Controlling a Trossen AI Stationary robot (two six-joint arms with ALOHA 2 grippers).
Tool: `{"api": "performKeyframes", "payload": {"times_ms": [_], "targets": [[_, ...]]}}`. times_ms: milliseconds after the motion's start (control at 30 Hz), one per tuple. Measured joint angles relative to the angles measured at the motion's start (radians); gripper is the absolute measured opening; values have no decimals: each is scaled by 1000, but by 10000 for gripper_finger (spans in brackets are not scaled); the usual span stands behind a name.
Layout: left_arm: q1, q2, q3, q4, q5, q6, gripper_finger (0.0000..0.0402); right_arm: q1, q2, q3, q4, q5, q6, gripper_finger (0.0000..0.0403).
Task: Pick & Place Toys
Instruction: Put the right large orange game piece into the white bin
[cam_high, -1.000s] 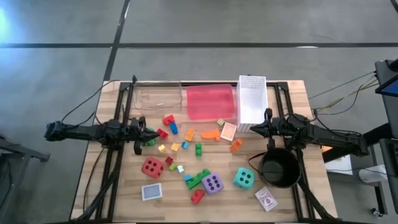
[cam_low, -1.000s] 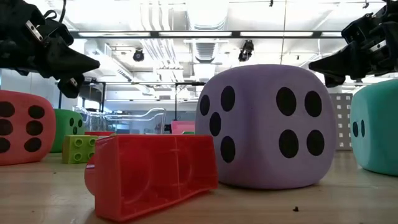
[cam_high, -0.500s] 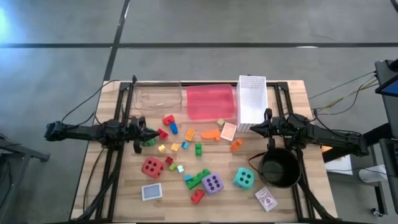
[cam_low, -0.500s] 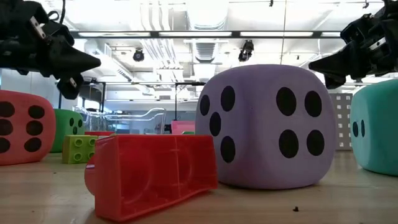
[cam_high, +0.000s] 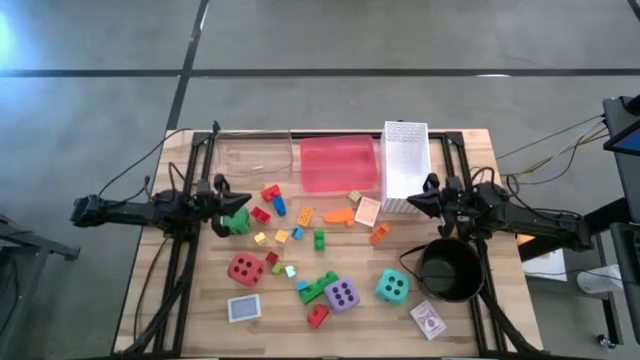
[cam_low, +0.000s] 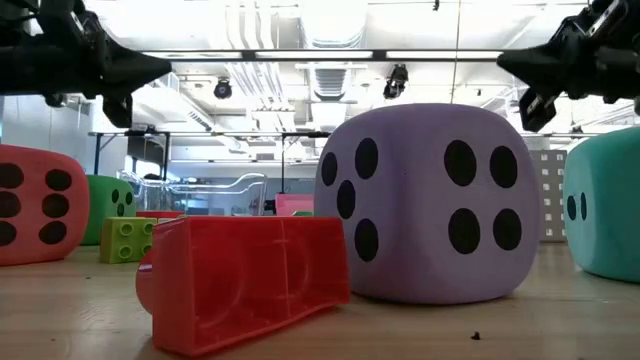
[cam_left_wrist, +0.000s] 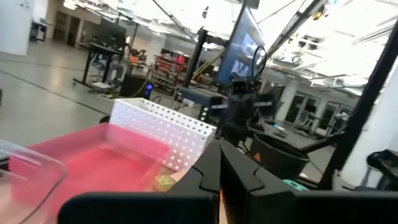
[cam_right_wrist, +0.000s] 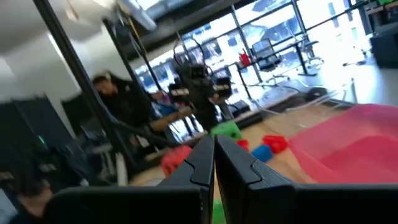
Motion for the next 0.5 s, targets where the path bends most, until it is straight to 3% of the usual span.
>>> {"api": "performKeyframes", "payload": {"times_ms": [100, 267, 500], "targets": [[0, 13, 0, 5, -10, 1, 4, 0, 5, 0, 29, -31, 6, 11], [1, 67, 30, 20, -44, 6, 4, 1, 10, 33, 49, -177, -84, 11], [1, 214, 154, -10, -90, 4, 4, 1, 138, 169, 34, -154, -187, 11]]}}
